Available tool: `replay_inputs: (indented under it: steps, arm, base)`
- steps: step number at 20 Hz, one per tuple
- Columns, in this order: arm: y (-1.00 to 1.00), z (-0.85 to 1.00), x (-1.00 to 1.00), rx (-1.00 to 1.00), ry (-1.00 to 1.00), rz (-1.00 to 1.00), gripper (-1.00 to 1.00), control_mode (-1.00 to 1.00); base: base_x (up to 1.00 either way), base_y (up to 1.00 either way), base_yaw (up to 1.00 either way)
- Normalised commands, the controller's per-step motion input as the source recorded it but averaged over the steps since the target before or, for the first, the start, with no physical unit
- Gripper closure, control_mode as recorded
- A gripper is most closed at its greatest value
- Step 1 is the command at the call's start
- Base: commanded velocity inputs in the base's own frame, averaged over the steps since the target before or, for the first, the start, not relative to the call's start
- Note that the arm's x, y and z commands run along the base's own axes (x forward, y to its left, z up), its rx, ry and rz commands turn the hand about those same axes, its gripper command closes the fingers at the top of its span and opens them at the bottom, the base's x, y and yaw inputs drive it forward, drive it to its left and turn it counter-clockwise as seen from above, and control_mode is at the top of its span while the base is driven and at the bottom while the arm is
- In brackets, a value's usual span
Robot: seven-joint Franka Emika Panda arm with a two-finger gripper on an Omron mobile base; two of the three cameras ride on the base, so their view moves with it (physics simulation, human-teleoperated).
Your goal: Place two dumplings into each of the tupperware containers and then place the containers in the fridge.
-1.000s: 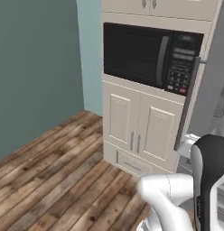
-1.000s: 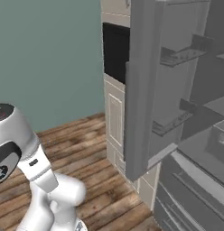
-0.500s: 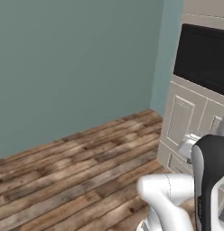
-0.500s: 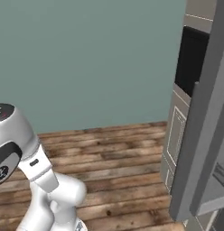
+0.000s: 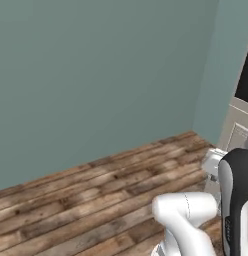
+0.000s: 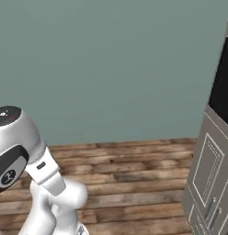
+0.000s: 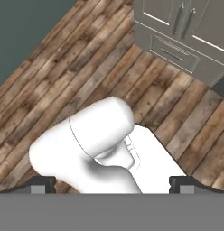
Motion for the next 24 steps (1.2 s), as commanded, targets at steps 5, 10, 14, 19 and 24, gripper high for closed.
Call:
replay_inputs:
  steps: [5,10,14,19,24]
  arm:
    - [0.00,0.00,0.00,0.00,0.00,0.00,-1.00,1.00]
    - [0.00,0.00,0.00,0.00,0.00,0.00,-1.00,1.00]
    - [0.00,0.00,0.00,0.00,0.00,0.00,-1.00,1.00]
    - [0.00,0.00,0.00,0.00,0.00,0.00,-1.00,1.00]
    - [0.00,0.00,0.00,0.00,0.00,0.00,-1.00,1.00]
  base:
    - [0.68,0.40,0.46]
    - [0.63,0.37,0.51]
    - [0.69,0.35,0.49]
    - [0.95,0.35,0.30]
    - [0.96,0.62,0.14]
